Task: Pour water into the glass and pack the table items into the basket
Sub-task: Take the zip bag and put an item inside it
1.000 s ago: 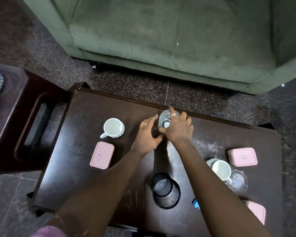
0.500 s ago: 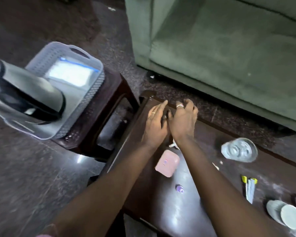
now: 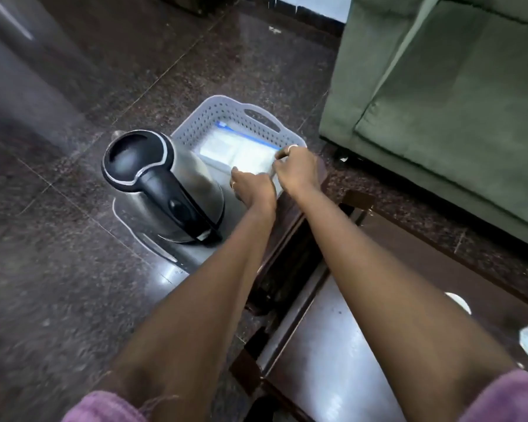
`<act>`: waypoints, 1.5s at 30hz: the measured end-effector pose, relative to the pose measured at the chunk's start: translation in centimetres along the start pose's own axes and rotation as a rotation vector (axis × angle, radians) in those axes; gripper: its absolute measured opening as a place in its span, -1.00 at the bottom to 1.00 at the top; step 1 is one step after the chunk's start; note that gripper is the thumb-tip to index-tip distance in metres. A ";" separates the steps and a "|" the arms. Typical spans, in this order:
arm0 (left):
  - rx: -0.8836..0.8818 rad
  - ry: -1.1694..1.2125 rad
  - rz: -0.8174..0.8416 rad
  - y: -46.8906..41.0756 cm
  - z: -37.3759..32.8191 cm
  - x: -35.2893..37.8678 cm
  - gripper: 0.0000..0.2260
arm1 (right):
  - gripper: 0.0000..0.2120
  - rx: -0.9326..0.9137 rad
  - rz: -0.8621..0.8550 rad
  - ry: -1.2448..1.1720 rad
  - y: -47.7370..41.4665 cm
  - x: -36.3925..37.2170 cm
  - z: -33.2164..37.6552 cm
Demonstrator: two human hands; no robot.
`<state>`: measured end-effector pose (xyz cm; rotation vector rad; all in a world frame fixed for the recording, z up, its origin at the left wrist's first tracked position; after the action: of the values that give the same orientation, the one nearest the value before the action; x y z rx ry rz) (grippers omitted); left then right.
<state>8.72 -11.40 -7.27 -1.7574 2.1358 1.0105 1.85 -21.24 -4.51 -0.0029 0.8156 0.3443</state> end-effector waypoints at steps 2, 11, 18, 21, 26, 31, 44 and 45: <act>-0.088 0.033 -0.011 -1.9 0.3 0.5 -0.50 | -0.87 0.159 0.044 -0.146 -1.7 2.3 0.3; -0.304 0.260 -0.033 -5.6 1.7 2.9 -0.52 | -0.67 0.481 -0.030 -0.138 -5.0 8.3 -2.1; -0.341 0.272 -0.017 -5.2 2.9 3.6 -0.55 | -0.65 0.616 -0.059 -0.467 -4.9 9.2 -3.0; -0.328 0.356 -0.045 -5.2 2.6 3.3 -0.59 | -0.68 0.529 -0.068 -0.648 -4.5 8.0 -1.6; -0.317 0.583 -0.034 -4.0 1.6 3.3 -0.57 | -0.53 0.210 -0.119 -0.816 -3.5 2.1 0.1; -0.297 0.833 0.137 1.1 0.1 4.6 -0.58 | -0.54 0.087 -0.205 -0.980 -0.1 -6.1 -4.6; -0.322 0.587 0.634 21.4 7.9 9.8 -0.64 | -0.58 0.267 -0.401 -0.878 15.8 -20.7 -26.6; -0.309 0.552 0.645 22.4 9.2 9.5 -0.65 | -0.57 0.301 -0.389 -0.856 17.5 -20.4 -27.9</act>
<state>-16.97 -11.91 -10.90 -1.6322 3.1814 1.1282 -36.23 -14.53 -6.90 0.2493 0.0007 -0.1571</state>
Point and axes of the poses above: each hand's wrist, its own y-axis away from the middle knuckle, its own x-axis out of the palm, z = x × y, the point moved 7 cm from there along -y, towards the middle knuckle, and after that the axes turned 11 degrees about -z, right-handed, at the moved point
